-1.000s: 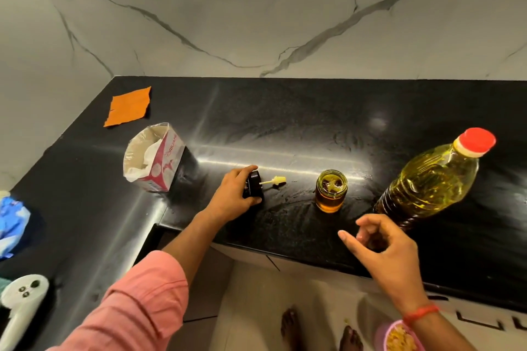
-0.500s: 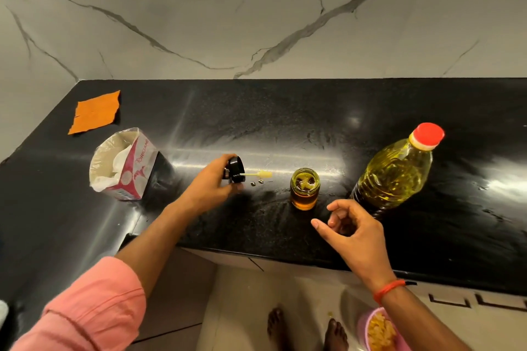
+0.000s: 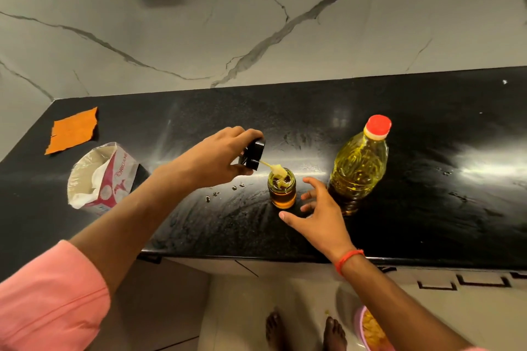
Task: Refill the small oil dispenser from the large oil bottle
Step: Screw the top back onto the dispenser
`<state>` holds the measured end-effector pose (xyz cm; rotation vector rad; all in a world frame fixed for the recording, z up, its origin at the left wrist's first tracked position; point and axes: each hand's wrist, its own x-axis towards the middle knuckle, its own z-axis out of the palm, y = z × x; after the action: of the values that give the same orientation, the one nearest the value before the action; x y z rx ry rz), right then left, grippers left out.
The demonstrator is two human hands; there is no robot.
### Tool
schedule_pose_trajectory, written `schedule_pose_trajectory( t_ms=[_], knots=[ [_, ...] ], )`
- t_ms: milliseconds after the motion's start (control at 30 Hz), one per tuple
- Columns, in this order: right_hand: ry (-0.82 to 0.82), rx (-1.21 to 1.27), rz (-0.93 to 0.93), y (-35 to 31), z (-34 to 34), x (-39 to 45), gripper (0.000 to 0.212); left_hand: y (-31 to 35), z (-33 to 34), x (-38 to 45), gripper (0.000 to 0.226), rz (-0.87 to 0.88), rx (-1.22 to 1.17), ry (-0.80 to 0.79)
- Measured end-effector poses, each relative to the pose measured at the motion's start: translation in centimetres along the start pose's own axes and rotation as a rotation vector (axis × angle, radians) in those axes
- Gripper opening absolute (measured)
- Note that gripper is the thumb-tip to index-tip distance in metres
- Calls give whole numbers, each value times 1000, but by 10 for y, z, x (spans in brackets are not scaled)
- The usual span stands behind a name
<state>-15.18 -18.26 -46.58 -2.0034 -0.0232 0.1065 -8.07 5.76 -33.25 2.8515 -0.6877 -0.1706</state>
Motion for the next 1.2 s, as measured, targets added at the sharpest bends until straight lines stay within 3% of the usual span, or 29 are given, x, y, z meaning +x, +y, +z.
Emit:
schedule_pose_trajectory(
  t_ms=[267, 467, 933, 1200],
  knots=[
    [20, -12, -20, -13, 2, 7, 95, 28, 5, 27, 74, 66, 378, -158],
    [20, -25, -60, -22, 5, 15, 93, 47, 14, 45, 73, 91, 509, -201],
    [83, 44, -104, -27, 12, 29, 66, 67, 20, 52, 52, 130, 578, -176],
    [80, 54, -72, -21, 14, 30, 63, 65, 18, 49, 67, 90, 485, -199]
  ],
)
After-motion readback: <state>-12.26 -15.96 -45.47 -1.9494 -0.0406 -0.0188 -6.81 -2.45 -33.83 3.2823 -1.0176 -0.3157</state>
